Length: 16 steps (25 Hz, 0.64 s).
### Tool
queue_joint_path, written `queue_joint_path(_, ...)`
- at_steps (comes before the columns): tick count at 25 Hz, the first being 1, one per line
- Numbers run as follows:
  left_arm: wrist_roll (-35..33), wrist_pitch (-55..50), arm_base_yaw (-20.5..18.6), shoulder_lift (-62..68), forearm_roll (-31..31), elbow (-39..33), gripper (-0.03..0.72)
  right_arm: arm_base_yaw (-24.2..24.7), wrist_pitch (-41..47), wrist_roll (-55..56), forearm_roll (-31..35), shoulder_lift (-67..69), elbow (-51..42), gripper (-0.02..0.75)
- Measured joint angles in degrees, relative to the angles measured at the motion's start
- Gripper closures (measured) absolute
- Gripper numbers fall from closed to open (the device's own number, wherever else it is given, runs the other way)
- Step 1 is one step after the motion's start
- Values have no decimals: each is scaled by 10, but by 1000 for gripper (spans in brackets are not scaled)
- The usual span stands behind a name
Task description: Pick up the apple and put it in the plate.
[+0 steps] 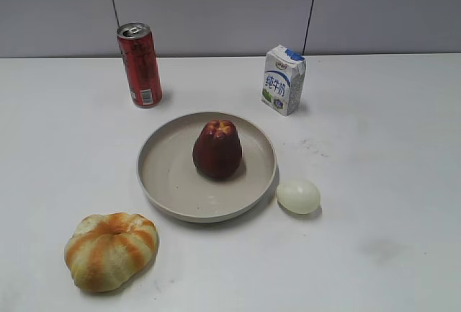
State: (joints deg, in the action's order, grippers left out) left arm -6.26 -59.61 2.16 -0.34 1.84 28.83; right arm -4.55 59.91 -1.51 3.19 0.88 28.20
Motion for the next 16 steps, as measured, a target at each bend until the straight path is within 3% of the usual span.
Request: queue_joint_path(16,0,0,0,0,0,0,104,19,0,0,5,-12,0,145)
